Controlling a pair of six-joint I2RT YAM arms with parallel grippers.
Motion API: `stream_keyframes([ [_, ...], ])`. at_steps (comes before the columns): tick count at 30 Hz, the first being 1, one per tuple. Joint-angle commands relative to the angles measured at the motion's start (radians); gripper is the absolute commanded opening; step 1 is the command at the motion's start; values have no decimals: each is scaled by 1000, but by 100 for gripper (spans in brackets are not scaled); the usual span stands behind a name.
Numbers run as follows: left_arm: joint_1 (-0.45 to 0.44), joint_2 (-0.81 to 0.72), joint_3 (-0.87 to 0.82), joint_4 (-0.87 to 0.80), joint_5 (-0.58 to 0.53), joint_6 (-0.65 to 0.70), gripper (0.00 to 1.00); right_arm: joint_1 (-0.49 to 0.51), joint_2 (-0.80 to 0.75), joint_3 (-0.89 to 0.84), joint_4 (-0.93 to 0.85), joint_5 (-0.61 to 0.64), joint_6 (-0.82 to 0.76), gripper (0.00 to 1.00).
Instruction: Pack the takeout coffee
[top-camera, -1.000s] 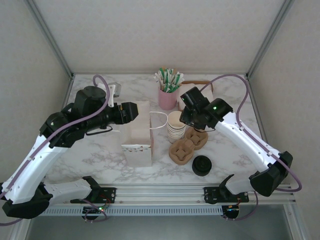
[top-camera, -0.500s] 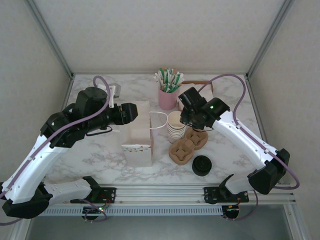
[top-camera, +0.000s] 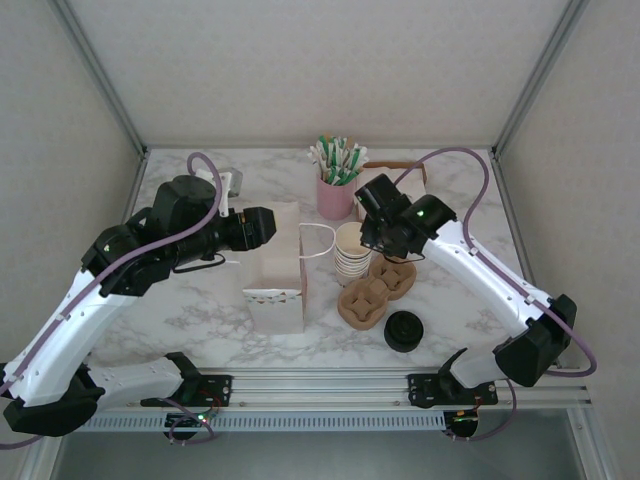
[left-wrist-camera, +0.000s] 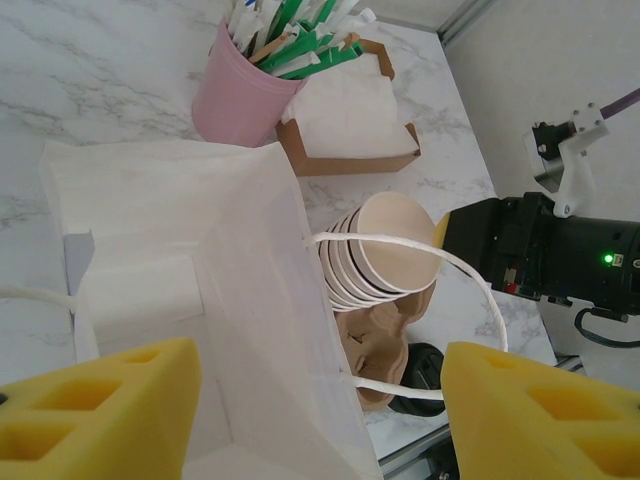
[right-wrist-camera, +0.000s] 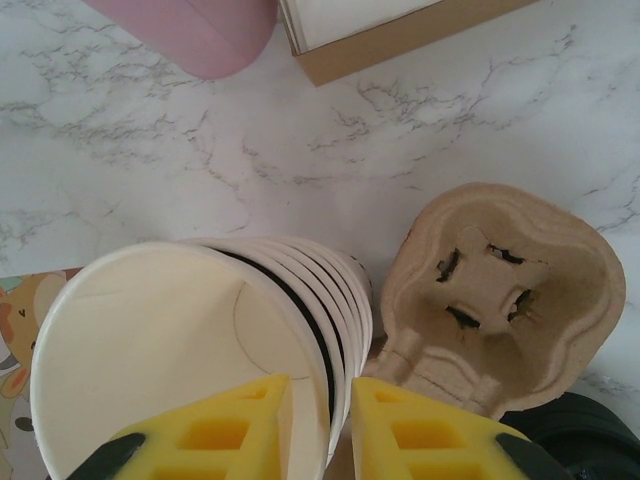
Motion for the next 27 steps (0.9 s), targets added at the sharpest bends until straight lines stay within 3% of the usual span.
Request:
stream_keyframes([
  [1, -12, -1, -9, -19, -18, -18, 65, 9, 17, 5, 4, 6, 5, 22],
  [15, -21, 4, -6, -23, -30, -18, 65, 10, 28, 26, 2, 1, -9, 10],
  [27, -31, -1, -6, -29, -35, -26, 64, 10, 26, 158, -25, 27, -107, 2],
])
